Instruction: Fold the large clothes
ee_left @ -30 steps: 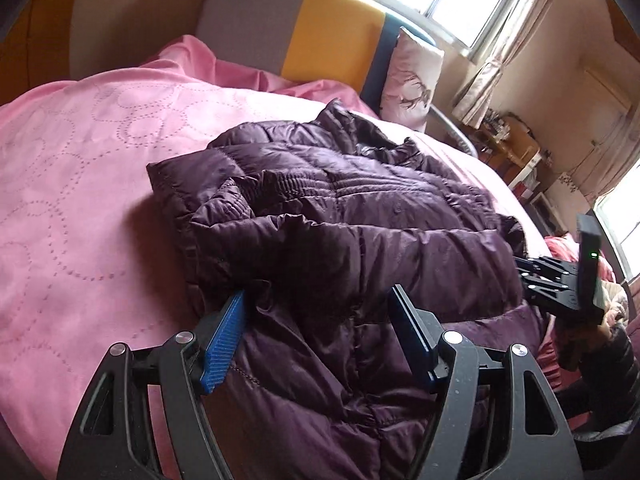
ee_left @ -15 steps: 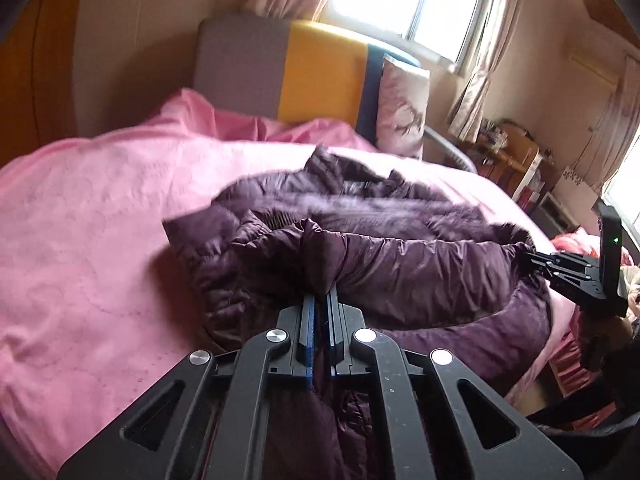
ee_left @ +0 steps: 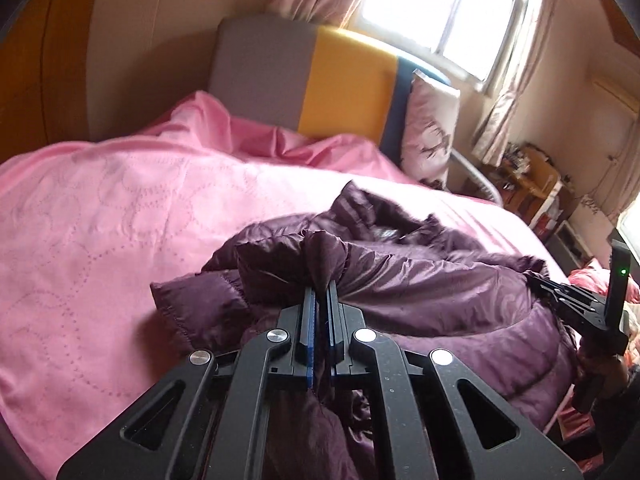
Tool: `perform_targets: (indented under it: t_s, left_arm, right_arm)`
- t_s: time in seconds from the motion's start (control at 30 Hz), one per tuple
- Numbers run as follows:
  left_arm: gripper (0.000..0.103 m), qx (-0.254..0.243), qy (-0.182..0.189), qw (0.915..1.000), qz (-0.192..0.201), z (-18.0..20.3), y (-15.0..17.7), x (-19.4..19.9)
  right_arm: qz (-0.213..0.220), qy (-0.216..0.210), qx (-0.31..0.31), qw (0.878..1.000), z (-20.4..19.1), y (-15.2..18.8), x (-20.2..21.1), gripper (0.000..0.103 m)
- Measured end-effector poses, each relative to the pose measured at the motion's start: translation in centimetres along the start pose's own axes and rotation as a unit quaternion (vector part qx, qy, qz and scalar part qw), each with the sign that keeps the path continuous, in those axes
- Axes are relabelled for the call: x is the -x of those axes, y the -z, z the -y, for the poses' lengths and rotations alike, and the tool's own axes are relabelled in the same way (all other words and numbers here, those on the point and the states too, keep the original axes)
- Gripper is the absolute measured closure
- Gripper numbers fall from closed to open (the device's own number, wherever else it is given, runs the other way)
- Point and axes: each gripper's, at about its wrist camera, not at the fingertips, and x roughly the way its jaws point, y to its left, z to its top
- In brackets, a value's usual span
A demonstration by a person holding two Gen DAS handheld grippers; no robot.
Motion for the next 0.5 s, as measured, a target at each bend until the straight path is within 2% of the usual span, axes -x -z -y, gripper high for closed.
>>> perform_targets:
  t_s: [0.07, 0.17, 0.2, 0.23, 0.27, 0.3, 0.33, 0.37, 0.47, 0.5]
  left_arm:
    - [0.099, 0.005, -0.007, 0.9998, -0.020, -0.2, 0.2, -1.1]
    - [0.099, -0.006, -0.003, 1.0000, -0.004, 0.2, 0.1, 0.5]
    - [0.094, -0.004, 0.005, 1.0000, 0.003, 0.1, 0.1, 1.2]
    - [0.088, 0.000, 0.008, 0.9999, 0.009, -0.2, 0.0, 1.9]
    - [0.069, 0.003, 0.007, 0.9999, 0.011, -0.6, 0.0, 2.3]
    - [0.040, 0.006, 0.003, 0.9999, 0.014, -1.0, -0.1, 2.6]
    - [0.031, 0.012, -0.005, 0.9997, 0.021, -1.7, 0.0, 3.0]
    - [0.028, 0.019, -0.009, 0.9994, 0.028, -2.3, 0.1, 3.2]
    - [0.028, 0.044, 0.032, 0.9985, -0.009, -3.7, 0.3, 2.1]
    - [0.029, 0.048, 0.045, 0.9976, -0.022, -3.8, 0.5, 1.6]
  right_arm:
    - [-0.006, -0.009, -0.017, 1.000, 0.3, -0.2, 0.0, 0.093]
    - [0.017, -0.035, -0.024, 0.999, 0.9, -0.3, 1.9, 0.075]
    - [0.023, -0.044, -0.025, 0.998, 1.2, -0.2, 2.6, 0.051]
    - [0.032, -0.050, -0.029, 0.998, 1.6, 0.0, 3.6, 0.040]
    - [0.043, -0.052, -0.029, 0.997, 2.0, 0.2, 4.4, 0.030]
    - [0.050, -0.048, -0.026, 0.997, 2.3, 0.4, 5.1, 0.022]
    - [0.050, -0.041, -0.019, 0.998, 2.7, 0.7, 5.4, 0.012]
    - [0.048, -0.031, -0.012, 0.998, 3.1, 1.0, 5.4, 0.011]
    - [0.018, -0.019, -0.012, 1.000, 4.1, 1.8, 4.0, 0.011]
    - [0.009, -0.022, -0.016, 1.000, 4.3, 2.1, 3.4, 0.017]
